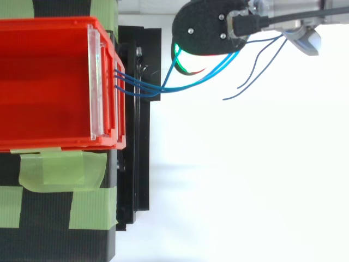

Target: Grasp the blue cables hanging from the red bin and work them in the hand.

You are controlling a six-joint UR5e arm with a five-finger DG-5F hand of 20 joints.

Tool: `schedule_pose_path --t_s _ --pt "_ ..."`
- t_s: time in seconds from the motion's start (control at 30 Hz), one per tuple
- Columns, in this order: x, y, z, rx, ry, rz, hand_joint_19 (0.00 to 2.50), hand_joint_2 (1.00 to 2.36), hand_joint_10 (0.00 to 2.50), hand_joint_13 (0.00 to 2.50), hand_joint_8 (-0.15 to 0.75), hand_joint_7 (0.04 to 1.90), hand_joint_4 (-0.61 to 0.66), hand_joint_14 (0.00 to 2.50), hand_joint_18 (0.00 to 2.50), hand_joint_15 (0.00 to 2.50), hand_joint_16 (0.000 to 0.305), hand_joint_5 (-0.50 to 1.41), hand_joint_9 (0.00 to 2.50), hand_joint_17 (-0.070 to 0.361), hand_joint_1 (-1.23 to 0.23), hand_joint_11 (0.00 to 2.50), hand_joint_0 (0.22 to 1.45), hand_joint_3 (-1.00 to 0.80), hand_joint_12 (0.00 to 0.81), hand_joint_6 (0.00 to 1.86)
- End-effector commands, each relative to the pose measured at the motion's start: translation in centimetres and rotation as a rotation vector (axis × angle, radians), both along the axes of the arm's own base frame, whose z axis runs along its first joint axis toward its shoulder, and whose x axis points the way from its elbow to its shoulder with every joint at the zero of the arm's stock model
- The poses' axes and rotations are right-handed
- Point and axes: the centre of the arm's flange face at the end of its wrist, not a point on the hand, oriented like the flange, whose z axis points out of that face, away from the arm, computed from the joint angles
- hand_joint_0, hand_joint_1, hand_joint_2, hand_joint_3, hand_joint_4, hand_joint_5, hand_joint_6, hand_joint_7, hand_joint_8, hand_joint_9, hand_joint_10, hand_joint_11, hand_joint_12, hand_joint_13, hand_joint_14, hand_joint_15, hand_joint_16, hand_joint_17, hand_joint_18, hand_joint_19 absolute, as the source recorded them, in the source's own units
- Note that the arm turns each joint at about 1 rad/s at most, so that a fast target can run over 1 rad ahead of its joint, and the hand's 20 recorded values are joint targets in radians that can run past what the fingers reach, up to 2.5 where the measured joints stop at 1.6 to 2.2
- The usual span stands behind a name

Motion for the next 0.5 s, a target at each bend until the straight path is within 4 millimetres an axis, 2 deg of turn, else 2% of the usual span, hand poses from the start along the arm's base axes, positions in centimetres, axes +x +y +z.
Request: schedule_pose_path --t_s 0.0,0.47 --pt "0.01 0.01 -0.02 0.001 -0.001 0.0 1.28 1.01 2.5 1.13 0.334 1.32 0.31 2.5 1.74 1.45 0.061 0.69 1.02 0.138 -0.7 2.29 0.87 0.03 0.411 0.02" --pt "0.03 0.08 0.05 -0.001 -0.002 -0.001 1.31 1.01 2.5 1.12 0.335 1.33 0.3 2.5 1.73 1.45 0.061 0.69 1.01 0.138 -0.7 2.31 0.87 0.03 0.413 0.02"
